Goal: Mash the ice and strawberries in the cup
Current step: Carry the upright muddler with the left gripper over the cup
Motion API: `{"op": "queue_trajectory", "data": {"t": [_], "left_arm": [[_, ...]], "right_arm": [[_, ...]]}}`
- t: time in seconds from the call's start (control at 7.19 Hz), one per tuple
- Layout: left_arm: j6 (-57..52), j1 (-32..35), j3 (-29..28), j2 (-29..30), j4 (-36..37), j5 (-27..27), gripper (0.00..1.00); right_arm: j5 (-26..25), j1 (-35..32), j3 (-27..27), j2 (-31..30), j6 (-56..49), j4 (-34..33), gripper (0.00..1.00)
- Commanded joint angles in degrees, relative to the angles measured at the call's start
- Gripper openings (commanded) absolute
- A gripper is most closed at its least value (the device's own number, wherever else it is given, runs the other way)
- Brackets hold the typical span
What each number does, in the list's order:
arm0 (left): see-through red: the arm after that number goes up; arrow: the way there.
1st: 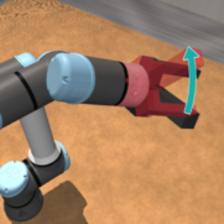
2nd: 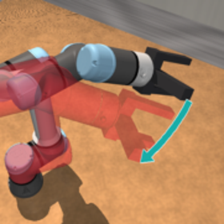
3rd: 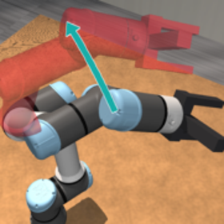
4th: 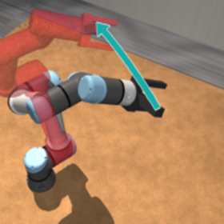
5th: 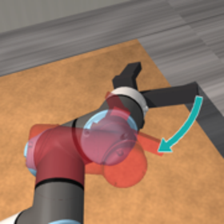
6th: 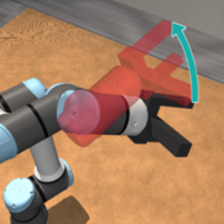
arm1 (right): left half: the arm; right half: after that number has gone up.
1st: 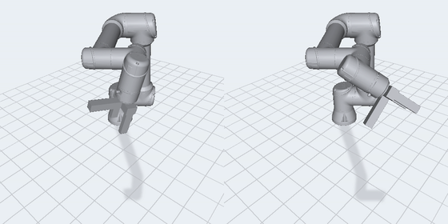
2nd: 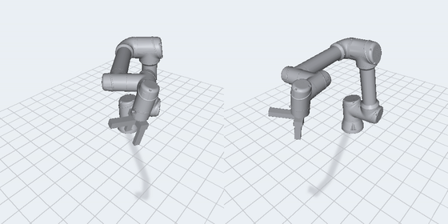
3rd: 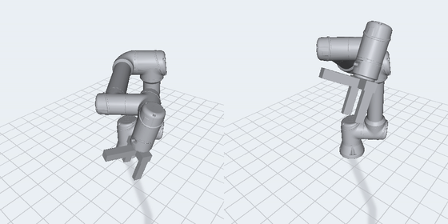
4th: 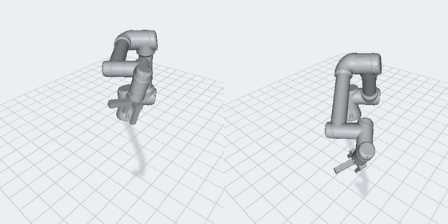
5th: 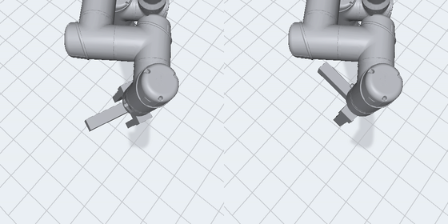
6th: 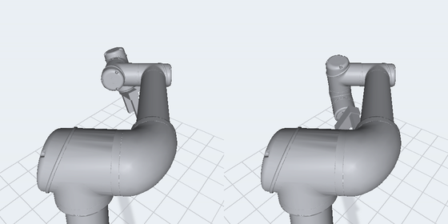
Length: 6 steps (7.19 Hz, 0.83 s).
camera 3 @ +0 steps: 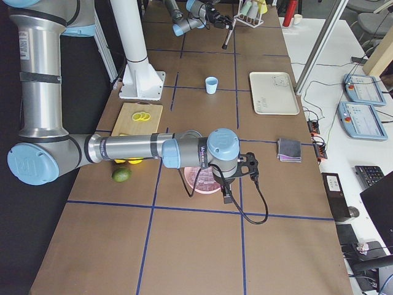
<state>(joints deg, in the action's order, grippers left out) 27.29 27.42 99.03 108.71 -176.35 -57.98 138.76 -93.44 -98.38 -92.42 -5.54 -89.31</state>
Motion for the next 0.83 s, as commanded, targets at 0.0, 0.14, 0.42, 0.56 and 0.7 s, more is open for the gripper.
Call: {"op": "queue_trajectory", "data": {"t": [0.0, 0.14, 0.42, 0.56, 0.7], "left_arm": [[-0.66, -2.63, -1.21, 3.08, -3.37, 1.91, 0.0], [-0.75, -4.37, -1.73, 5.52, -3.47, 2.61, 0.0], [0.03, -6.83, -1.38, 8.86, -3.65, 0.69, 0.0], [-0.22, -9.81, -2.08, 11.24, -3.56, 0.16, 0.0], [-0.31, -10.01, -3.48, 11.7, -3.64, 0.33, 0.0]], "right_arm": [[0.1, 0.01, 0.65, -0.04, 0.0, 0.01, 0.99], [0.54, 0.01, 0.56, 0.05, 0.0, 0.01, 0.99], [1.25, 0.01, 0.56, -0.04, 0.0, -0.08, 0.99], [1.25, 0.01, 0.65, -0.04, 0.0, -0.08, 0.99], [1.25, 0.01, 0.65, -0.13, 0.0, -0.08, 0.99]]}}
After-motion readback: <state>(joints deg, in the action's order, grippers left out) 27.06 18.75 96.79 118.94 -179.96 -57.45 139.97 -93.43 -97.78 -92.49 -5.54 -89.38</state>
